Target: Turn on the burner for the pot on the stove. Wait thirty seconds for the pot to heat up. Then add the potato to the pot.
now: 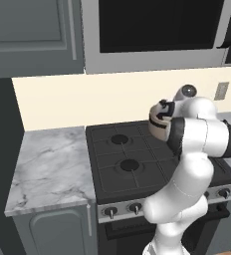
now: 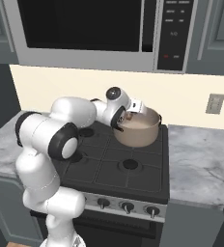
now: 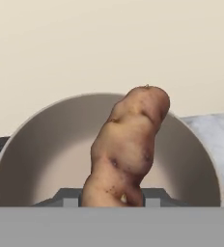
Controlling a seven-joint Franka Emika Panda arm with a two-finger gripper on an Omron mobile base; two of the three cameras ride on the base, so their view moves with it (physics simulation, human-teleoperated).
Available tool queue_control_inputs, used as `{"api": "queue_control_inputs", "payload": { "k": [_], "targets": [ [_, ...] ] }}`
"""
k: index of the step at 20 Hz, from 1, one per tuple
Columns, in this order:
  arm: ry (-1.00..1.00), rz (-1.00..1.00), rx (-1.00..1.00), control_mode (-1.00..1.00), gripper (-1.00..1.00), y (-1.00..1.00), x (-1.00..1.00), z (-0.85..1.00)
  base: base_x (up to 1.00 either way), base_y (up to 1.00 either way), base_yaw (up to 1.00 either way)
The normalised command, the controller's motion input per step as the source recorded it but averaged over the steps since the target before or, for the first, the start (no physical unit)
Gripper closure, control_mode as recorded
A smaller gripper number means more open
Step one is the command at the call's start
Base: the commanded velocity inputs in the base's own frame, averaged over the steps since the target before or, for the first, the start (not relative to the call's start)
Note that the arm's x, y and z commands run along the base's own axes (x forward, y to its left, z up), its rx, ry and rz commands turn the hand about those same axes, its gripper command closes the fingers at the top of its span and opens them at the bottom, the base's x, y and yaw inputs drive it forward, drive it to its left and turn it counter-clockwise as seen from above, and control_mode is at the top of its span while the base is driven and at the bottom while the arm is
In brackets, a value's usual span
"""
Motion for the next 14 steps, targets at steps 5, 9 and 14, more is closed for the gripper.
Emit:
{"api": "queue_control_inputs", "payload": {
  "k": [5,9,14],
  "targets": [
    [0.00,0.00,0.00,-1.00,1.00,-0.15,0.14,-0.26,0.00,0.00,0.00],
    [0.00,0.00,0.00,-1.00,1.00,-0.17,0.23,-0.19,0.00,0.00,0.00],
    [0.00,0.00,0.00,-1.00,1.00,-0.16,0.26,-0.14,0.00,0.00,0.00]
  ]
}}
